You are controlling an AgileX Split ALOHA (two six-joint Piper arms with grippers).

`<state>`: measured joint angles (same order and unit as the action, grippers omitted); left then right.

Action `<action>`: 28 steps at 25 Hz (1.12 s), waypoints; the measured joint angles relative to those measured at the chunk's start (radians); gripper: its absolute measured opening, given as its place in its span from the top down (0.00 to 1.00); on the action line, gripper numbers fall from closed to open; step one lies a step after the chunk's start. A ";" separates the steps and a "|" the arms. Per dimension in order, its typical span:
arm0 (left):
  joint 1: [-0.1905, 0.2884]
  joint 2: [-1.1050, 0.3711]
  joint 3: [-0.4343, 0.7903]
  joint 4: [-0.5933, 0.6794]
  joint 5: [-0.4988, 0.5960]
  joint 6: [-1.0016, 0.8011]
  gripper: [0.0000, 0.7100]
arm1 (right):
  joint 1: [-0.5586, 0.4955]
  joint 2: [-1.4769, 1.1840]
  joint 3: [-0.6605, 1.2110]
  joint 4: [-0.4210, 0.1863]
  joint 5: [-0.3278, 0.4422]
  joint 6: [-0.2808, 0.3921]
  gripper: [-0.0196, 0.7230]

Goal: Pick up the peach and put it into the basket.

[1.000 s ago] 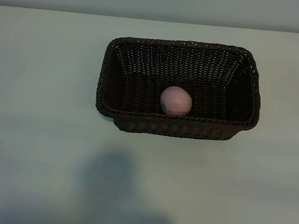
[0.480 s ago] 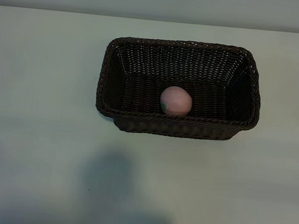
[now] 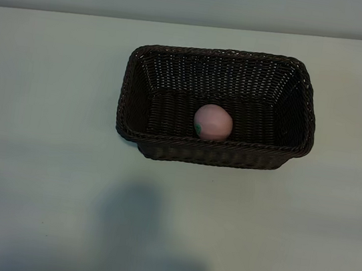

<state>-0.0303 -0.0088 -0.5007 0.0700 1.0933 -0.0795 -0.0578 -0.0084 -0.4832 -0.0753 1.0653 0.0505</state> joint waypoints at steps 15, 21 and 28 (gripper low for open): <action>0.000 0.000 0.000 0.000 0.000 0.001 0.16 | 0.000 0.000 0.000 -0.012 0.000 0.039 0.32; 0.000 0.000 0.000 0.000 0.000 0.001 0.16 | 0.000 0.000 0.000 -0.012 0.000 0.040 0.32; 0.000 0.000 0.000 0.000 0.000 0.001 0.16 | 0.000 0.000 0.000 -0.012 0.000 0.040 0.32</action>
